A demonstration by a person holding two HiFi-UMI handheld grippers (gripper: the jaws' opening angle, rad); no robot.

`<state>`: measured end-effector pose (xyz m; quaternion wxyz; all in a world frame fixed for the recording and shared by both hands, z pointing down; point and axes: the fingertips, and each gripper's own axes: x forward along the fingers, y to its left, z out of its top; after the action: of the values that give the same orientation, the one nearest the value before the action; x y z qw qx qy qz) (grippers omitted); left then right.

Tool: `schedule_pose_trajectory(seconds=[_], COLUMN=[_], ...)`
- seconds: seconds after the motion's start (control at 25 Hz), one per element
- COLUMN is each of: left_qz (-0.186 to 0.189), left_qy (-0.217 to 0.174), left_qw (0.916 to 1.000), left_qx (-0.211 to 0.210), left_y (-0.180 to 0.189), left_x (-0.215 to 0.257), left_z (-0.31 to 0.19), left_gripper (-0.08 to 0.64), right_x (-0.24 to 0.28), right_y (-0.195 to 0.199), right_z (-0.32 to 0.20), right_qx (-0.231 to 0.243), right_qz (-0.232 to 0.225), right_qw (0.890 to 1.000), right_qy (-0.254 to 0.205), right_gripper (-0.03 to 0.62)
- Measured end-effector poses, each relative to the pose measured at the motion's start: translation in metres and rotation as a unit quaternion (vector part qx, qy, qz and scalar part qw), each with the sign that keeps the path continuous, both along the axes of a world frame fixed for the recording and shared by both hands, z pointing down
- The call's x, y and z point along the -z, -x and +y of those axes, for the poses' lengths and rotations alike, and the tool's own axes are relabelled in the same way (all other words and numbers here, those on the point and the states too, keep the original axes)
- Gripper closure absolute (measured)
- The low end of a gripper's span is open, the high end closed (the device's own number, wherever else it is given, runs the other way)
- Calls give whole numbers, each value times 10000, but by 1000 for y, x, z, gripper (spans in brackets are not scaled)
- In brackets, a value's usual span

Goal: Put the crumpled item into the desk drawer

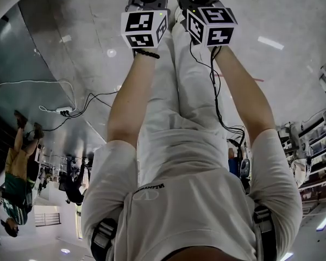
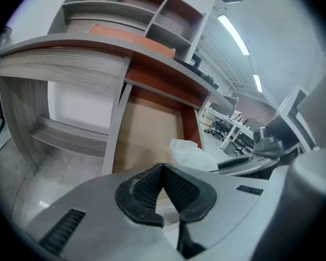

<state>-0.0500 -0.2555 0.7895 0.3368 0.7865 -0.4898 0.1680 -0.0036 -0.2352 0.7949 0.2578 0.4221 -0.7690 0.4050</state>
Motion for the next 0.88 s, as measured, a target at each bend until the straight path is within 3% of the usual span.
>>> schedule_pose_trajectory(seconds=[0.88], left_qz=[65], left_qy=[29], left_qw=[10000], left_qx=[49], left_y=[1], left_x=[-3], left_z=[-1], left_gripper=[558], right_x=[-11], right_y=[4], right_z=[5], right_qx=[61], right_qz=[-3], right_qw=[9996], right_qy=[262], right_gripper=[471])
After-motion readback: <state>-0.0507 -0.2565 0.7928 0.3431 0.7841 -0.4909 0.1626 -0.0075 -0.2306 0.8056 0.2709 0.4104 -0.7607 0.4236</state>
